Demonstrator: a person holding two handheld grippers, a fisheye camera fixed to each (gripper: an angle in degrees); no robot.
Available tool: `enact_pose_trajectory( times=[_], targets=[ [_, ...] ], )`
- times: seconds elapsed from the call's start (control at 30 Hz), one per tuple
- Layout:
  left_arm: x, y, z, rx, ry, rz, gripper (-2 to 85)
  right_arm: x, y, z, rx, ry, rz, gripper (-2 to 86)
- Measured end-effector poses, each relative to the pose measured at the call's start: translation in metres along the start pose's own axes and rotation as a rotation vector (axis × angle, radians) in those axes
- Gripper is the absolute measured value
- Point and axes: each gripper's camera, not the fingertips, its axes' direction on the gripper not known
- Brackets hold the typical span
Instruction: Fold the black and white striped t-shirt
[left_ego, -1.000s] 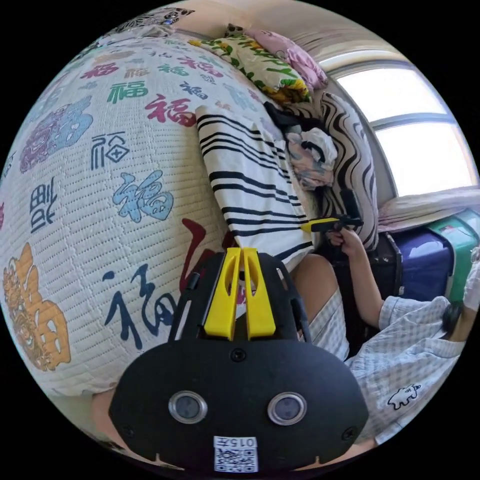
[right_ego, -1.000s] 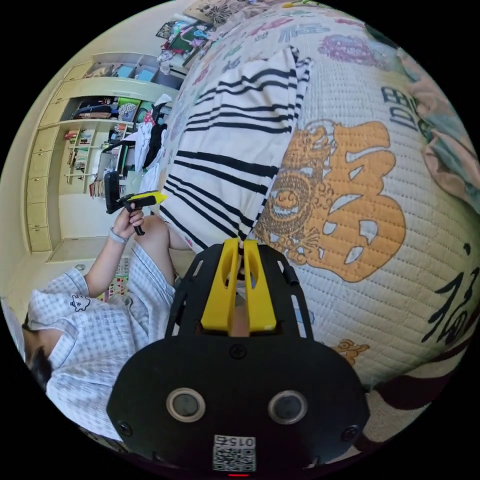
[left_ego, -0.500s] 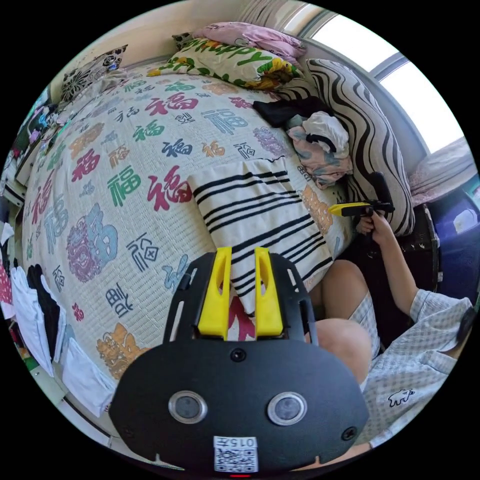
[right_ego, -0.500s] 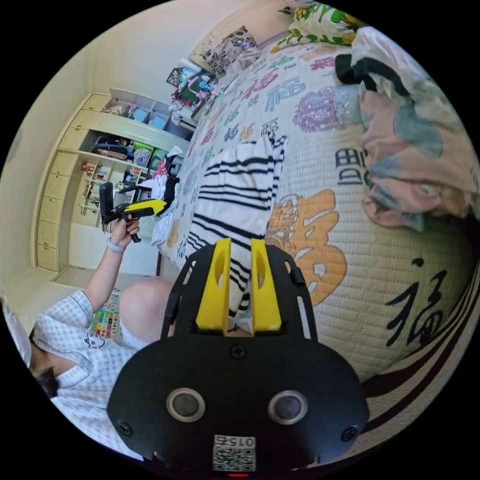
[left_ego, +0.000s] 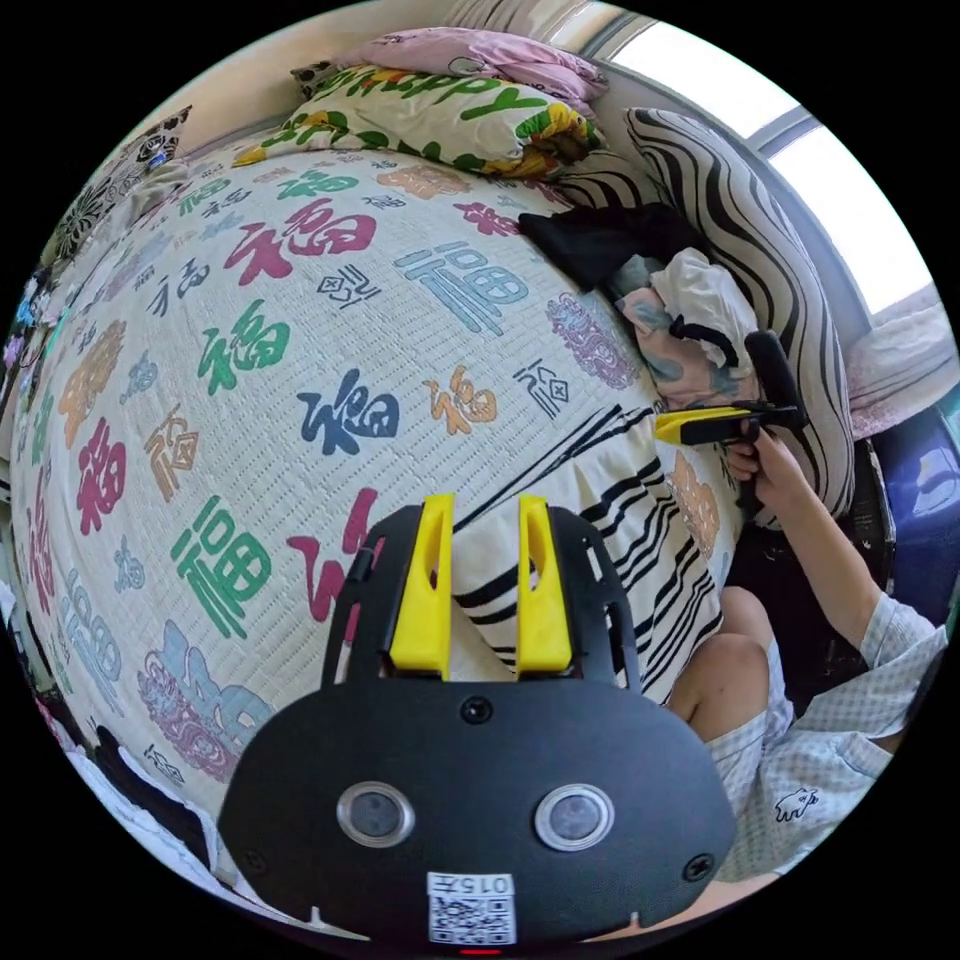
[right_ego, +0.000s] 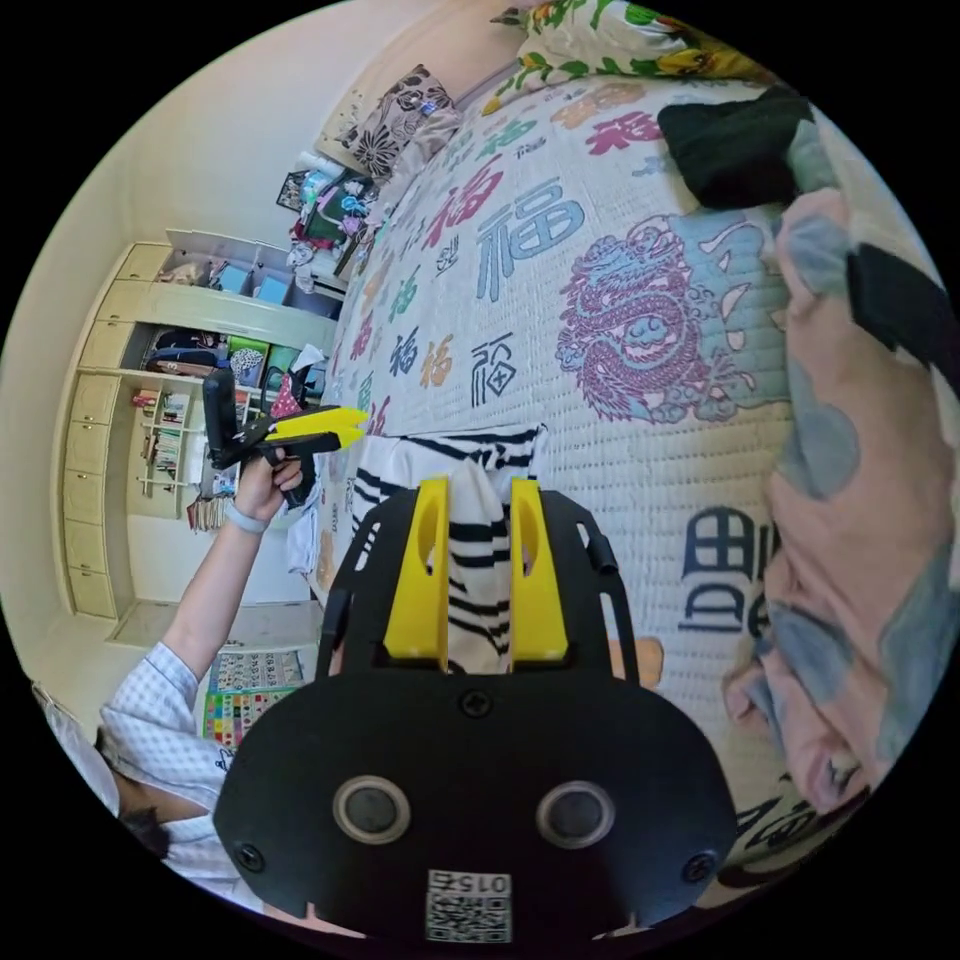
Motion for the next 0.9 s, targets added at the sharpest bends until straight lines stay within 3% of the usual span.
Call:
enact_pose_trajectory(
  times=[0.13,0.33,0.47,0.6,0.73,0.9],
  targets=[
    [-0.028,0.007,0.023,-0.117,0.075,0.072,5.3,-0.001,-0.02,0.012,-0.034,0.022,-0.004,2.4],
    [-0.071,0.045,-0.006,0.066,0.202,0.001,1.4,0.007,-0.031,0.012,-0.041,0.045,0.026,1.0],
    [-0.083,0.065,-0.021,0.144,0.163,-0.057,1.7,0.007,-0.017,0.004,0.061,-0.015,0.069,3.6],
    [-0.077,0.146,-0.071,0.285,0.149,-0.065,3.7,-0.014,0.021,-0.017,0.046,0.016,-0.014,5.9],
    [-0.057,0.253,-0.073,0.257,0.262,-0.137,8.3,-0.026,0.084,-0.021,-0.073,0.12,-0.025,8.1],
    [-0.047,0.326,-0.038,0.235,0.459,-0.276,10.5,-0.021,0.12,0.005,-0.227,0.089,0.032,9.1]
  ],
)
